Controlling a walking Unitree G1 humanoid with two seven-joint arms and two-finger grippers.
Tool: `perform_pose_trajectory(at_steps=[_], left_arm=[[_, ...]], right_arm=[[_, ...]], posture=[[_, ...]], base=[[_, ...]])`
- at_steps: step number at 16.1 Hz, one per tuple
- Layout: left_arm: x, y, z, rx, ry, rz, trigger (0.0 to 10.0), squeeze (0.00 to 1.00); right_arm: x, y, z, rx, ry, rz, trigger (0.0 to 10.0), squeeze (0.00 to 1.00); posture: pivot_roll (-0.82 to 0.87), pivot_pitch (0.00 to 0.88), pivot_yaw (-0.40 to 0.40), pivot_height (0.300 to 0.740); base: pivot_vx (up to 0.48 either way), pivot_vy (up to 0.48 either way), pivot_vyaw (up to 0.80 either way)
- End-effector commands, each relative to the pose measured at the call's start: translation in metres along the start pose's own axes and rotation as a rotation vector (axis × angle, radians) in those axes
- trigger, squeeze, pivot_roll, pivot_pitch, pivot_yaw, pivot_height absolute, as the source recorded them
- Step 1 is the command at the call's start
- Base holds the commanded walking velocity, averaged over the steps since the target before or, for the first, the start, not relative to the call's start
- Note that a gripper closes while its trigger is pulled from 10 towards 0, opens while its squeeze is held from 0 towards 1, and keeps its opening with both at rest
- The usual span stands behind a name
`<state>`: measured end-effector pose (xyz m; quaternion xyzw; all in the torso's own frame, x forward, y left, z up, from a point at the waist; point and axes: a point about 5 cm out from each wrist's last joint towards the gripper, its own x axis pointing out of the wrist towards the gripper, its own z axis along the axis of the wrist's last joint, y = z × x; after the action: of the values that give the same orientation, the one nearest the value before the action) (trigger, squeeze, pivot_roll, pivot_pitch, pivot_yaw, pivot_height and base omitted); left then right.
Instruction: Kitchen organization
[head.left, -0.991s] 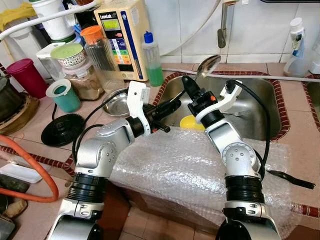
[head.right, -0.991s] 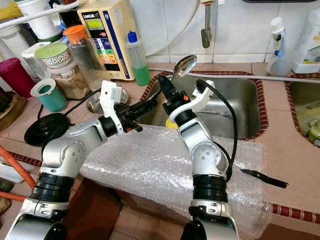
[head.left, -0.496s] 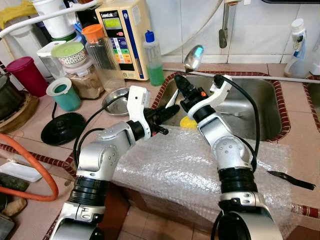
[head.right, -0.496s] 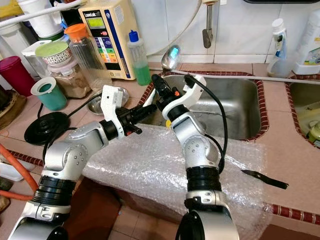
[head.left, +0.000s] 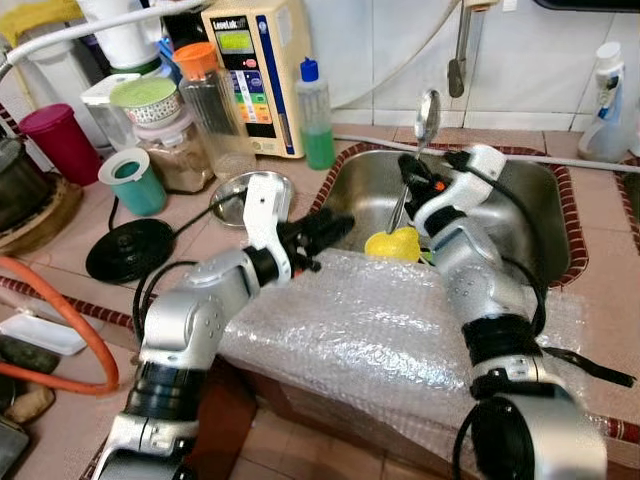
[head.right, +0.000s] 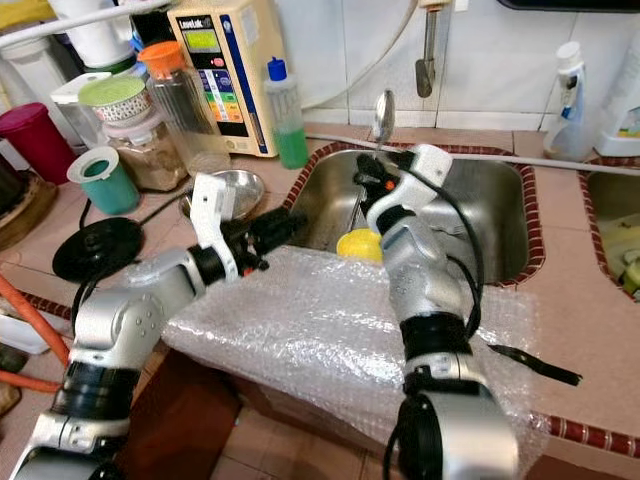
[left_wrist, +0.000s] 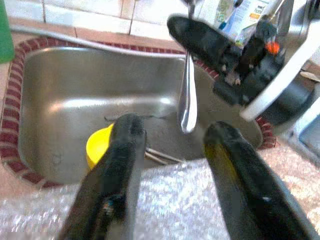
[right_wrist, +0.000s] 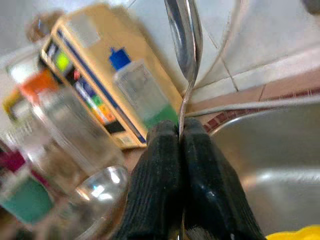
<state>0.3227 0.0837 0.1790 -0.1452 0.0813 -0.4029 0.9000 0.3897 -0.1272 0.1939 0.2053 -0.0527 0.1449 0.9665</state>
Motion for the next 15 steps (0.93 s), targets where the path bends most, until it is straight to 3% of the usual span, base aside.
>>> perform_pose_trajectory(at_steps=[1,2,3,6,7,9,12,15], left_arm=[[-0.006,0.002,0.003,0.036,0.007,0.017,10.0,1.00],[-0.010,0.003,0.001,0.049,0.019,0.030,10.0,1.00],[-0.011,0.004,0.000,0.058,0.028,0.040,10.0,1.00],[-0.017,0.006,-0.006,0.068,0.051,0.071,10.0,1.00],[-0.018,0.003,-0.009,0.070,0.059,0.068,10.0,1.00],[-0.019,0.001,-0.010,0.072,0.063,0.066,10.0,1.00],[-0.019,0.000,-0.011,0.075,0.071,0.066,10.0,1.00],[-0.019,-0.004,-0.015,0.081,0.089,0.049,10.0,1.00]], right_arm=[[0.006,0.011,0.001,-0.100,0.013,0.045,0.0,0.00],[0.007,0.005,-0.002,-0.317,0.053,0.059,0.0,0.00],[0.006,0.002,-0.002,-0.433,0.057,0.062,0.0,0.00],[0.008,-0.002,-0.002,-0.648,0.085,0.102,0.0,0.00],[0.007,-0.011,-0.008,-0.771,0.137,0.088,0.0,0.00],[0.002,-0.029,-0.010,-0.904,0.206,0.016,0.0,0.00],[-0.006,-0.055,-0.005,-0.957,0.259,-0.103,0.0,0.00],[-0.017,-0.073,-0.010,-1.005,0.343,-0.143,0.2,0.00]], posture=[[0.18,0.000,0.134,0.740],[0.20,0.000,0.128,0.740],[0.20,0.000,0.124,0.740],[0.22,0.000,0.115,0.740],[0.22,0.000,0.114,0.740],[0.22,0.000,0.114,0.740],[0.23,0.000,0.115,0.740],[0.22,0.000,0.123,0.740]], base=[[0.000,0.000,0.00],[0.000,0.000,0.00],[0.000,0.000,0.00],[0.000,0.000,0.00],[0.000,0.000,0.00],[0.000,0.000,0.00],[0.000,0.000,0.00],[0.000,0.000,0.00]])
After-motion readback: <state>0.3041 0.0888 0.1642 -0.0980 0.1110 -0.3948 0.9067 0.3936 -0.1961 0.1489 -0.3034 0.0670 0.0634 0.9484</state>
